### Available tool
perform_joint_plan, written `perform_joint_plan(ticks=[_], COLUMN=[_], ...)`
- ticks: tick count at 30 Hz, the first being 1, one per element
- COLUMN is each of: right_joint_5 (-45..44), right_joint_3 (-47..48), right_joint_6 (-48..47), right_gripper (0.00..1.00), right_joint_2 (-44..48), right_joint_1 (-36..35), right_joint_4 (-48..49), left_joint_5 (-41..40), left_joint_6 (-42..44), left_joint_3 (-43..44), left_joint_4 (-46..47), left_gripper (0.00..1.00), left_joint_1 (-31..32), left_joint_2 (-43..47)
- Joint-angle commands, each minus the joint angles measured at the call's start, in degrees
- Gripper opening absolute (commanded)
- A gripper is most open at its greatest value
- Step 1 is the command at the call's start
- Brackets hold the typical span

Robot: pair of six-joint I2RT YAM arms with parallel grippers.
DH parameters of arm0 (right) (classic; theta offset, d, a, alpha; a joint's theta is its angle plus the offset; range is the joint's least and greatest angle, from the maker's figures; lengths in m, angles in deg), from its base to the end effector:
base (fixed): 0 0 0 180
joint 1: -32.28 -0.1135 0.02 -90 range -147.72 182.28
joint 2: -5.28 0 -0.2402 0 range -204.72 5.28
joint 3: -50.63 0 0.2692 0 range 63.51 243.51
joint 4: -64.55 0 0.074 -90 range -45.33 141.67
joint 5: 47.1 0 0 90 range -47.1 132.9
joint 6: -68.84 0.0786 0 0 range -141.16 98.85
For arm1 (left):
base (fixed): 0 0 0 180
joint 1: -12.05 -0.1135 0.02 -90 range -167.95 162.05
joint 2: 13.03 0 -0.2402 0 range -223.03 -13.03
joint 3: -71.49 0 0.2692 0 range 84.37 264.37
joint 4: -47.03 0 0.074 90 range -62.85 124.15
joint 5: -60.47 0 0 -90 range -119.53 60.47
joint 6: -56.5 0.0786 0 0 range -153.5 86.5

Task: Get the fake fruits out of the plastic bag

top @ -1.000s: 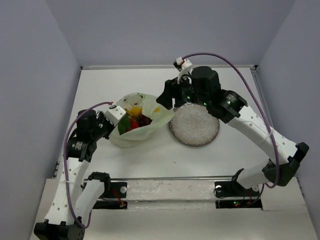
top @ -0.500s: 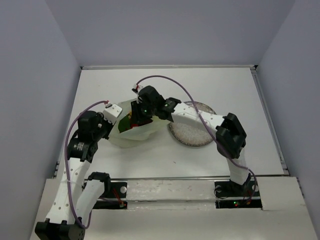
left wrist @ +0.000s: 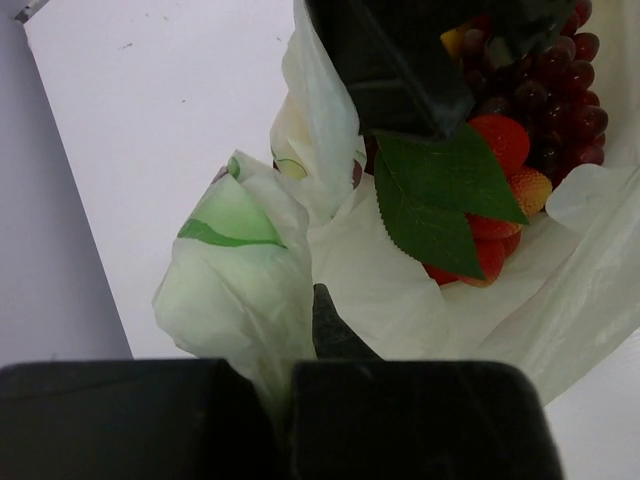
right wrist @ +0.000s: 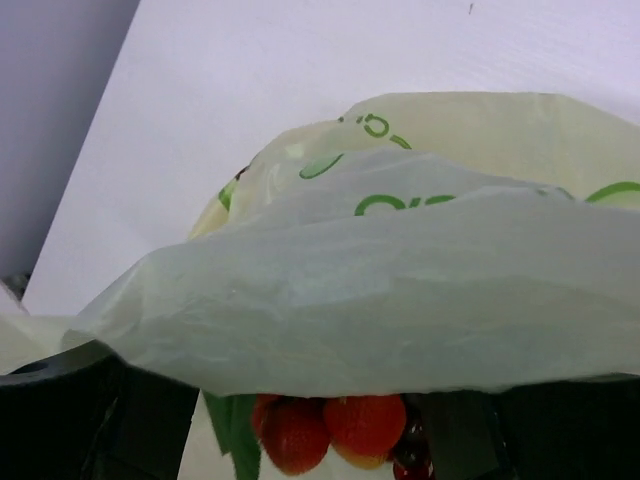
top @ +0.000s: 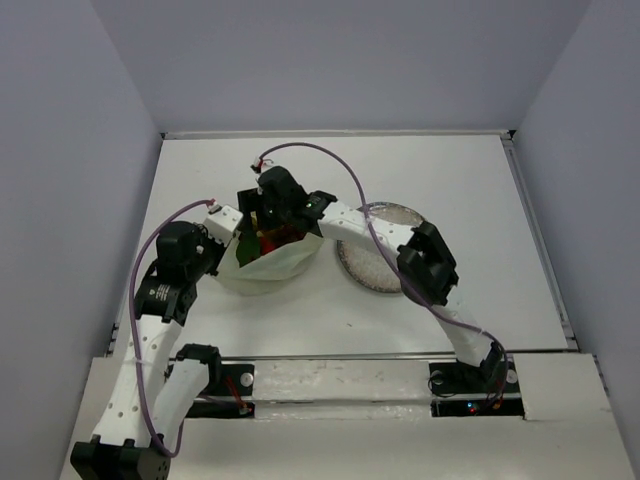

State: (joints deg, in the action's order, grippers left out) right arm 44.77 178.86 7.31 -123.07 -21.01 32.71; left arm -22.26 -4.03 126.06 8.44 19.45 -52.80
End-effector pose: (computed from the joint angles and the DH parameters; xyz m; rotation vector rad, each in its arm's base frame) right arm 0.3373 0.4566 0.2206 -0.5049 2.1996 0.8472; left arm 0.2315 -0.0401 0.2746 0.7050 1.8551 0.1238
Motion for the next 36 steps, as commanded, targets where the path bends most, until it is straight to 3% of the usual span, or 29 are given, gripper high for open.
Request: perform_joint_plan(ticks=[1, 5, 7, 12, 16, 22, 29, 36], right_joint_5=[0.5, -0.9, 0.5, 4.4, 3.1, 2.5, -5.5, -11.7], right_joint_3=[4.0, 6.9, 8.0, 5.6, -0.5, -5.7, -7.9, -6.0], right_joint_6=[-0.8, -2.0, -3.1, -4.3, -5.3, -8.8, -13.6, -19.2], right_gripper=[0.8, 0.76, 0.66, 0.26, 0.03, 0.01, 0.01, 0.01], right_joint_2=[-5.0, -7.3, -7.8, -5.2, 1.9, 12.1, 22.7, 25.1], right_joint_1=[-0.1, -0.1, -0.1, -0.1, -0.7, -1.8, -2.3, -2.3], right_joint_4=[0.9, 0.9, 0.9, 0.9, 0.9, 0.9, 1.5, 4.9], left_joint_5=[-0.4, -0.9, -1.4, -7.1, -9.5, -8.1, -7.5, -5.9], left_joint_6=[-1.0, -1.3, -1.6, -3.0, -2.1, -2.8, -3.3, -2.5], left_joint_3=[-0.4, 0.0, 0.2, 0.6, 1.2, 2.0, 3.3, 4.5], left_joint_4=[2.6, 2.8, 2.9, 5.6, 6.4, 7.2, 7.3, 7.1], left_gripper=[0.0, 0.0, 0.0, 0.0, 0.0, 0.0, 0.0, 0.0], left_joint_1=[0.1, 0.1, 0.1, 0.0, 0.1, 0.1, 0.1, 0.1], left_joint_2=[-0.2, -0.7, -1.0, -2.2, -3.6, -5.8, -7.2, -7.2])
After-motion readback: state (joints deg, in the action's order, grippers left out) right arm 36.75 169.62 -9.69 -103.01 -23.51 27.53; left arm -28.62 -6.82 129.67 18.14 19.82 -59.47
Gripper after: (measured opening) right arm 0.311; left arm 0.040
